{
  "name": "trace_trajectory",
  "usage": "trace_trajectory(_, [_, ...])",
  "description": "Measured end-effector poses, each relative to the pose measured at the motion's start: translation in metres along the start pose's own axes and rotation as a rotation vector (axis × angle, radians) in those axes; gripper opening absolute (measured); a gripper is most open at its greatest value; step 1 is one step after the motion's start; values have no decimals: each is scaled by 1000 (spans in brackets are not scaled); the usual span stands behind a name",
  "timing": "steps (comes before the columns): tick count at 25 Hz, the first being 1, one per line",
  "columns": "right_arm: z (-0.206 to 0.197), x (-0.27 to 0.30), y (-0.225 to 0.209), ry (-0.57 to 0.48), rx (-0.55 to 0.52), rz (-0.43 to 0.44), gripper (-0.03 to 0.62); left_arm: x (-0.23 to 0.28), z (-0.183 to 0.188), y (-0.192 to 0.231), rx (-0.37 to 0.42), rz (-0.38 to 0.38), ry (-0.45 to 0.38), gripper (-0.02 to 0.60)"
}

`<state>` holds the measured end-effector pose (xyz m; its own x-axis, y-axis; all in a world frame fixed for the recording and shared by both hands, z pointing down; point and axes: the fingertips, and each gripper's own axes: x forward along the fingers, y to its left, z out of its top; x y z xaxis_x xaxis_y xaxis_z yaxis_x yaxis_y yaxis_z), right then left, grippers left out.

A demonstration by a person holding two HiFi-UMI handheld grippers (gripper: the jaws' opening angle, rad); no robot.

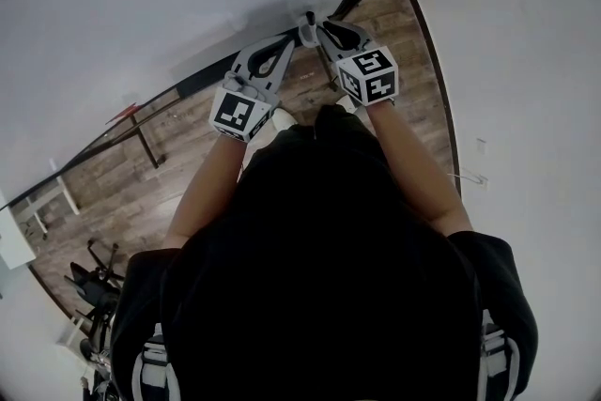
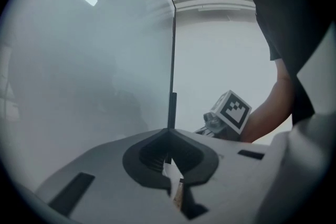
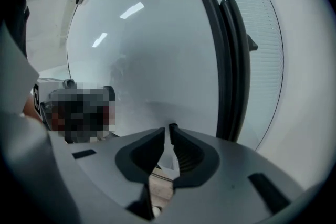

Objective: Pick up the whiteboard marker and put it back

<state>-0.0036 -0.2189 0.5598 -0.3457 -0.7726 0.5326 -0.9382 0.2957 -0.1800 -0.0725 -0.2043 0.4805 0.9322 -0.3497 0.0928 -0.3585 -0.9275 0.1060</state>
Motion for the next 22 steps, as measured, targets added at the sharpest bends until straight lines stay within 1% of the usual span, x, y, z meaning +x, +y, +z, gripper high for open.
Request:
trace_trajectory(3, [-4,7,-6,21,11,-16,66,0,2,2,-8,11,-7,3])
trace_trajectory(6, [-10,13,-6,42,7,-4,84,-1,2,3,-9,20,-13,3])
trace_trajectory(7, [-12,14,-5,48,2,0,87,-1,0,3,-8,24,-6,3])
trace_trajectory(10, [-13,16,-5,59,-15,7,89,-3,0,4,-12,53,60,3])
trace_trajectory(11, [-14,16,-4,62,-19,10,89,-4,1,4,-12,59,68,3])
trace_trajectory(14, [-16,22,-2,74,-29,21,89,-3,-2,5,-17,58,37,3])
trace_trajectory(18, [-26,38,-9,101,-57,15,89,2,-20,8,-33,48,54,3])
trace_trajectory(20, [-26,41,-9,101,-74,6,89,1,-20,7,-39,44,57,3])
trace_trajectory(22, [-24,42,-7,103,-89,6,89,0,-16,6,-38,47,41,3])
